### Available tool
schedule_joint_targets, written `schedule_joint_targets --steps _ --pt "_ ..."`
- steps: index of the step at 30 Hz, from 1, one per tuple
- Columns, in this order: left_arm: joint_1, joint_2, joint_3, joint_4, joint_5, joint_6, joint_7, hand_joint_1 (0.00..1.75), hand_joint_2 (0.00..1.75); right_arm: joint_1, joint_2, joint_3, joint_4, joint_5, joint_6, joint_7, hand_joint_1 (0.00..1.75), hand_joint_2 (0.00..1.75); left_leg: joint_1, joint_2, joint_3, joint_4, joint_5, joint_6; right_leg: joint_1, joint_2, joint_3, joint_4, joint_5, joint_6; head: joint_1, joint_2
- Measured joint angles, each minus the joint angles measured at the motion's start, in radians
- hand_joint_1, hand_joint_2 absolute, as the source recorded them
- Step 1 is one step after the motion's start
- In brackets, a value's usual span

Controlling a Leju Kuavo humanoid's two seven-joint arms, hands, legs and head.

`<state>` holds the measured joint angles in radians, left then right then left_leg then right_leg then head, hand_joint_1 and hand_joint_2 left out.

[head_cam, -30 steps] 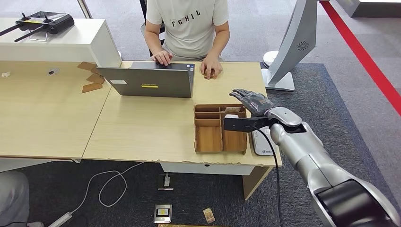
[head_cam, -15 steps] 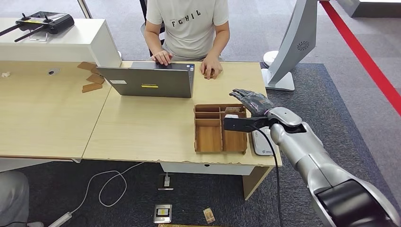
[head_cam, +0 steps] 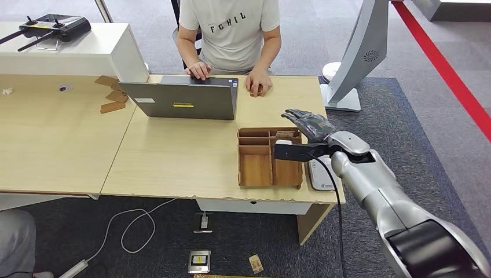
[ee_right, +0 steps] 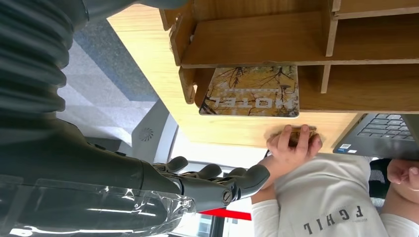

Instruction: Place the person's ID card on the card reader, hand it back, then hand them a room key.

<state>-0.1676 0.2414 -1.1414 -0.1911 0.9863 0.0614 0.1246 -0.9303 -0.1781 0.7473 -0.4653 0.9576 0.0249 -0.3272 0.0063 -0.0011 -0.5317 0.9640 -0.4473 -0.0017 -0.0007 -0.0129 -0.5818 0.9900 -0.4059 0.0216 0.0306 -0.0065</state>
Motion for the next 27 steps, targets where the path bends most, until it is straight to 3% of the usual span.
schedule_joint_targets --steps 9,27 --pt "-0.002 -0.002 0.0 0.0 -0.006 0.0 0.005 0.0 0.0 -0.024 -0.008 0.0 0.003 0.017 0.002 0.005 0.0 1.75 0.0 0.0 0.0 0.0 0.0 0.0 0.0 0.0 0.0 0.0 0.0 0.0 0.0 0.0" --pt "-0.007 -0.016 -0.006 0.0 -0.006 0.004 0.011 0.0 0.0 -0.059 0.062 0.004 0.021 0.033 0.003 -0.005 0.0 1.75 0.0 0.0 0.0 0.0 0.0 0.0 0.0 0.0 0.0 0.0 0.0 0.0 0.0 0.0"
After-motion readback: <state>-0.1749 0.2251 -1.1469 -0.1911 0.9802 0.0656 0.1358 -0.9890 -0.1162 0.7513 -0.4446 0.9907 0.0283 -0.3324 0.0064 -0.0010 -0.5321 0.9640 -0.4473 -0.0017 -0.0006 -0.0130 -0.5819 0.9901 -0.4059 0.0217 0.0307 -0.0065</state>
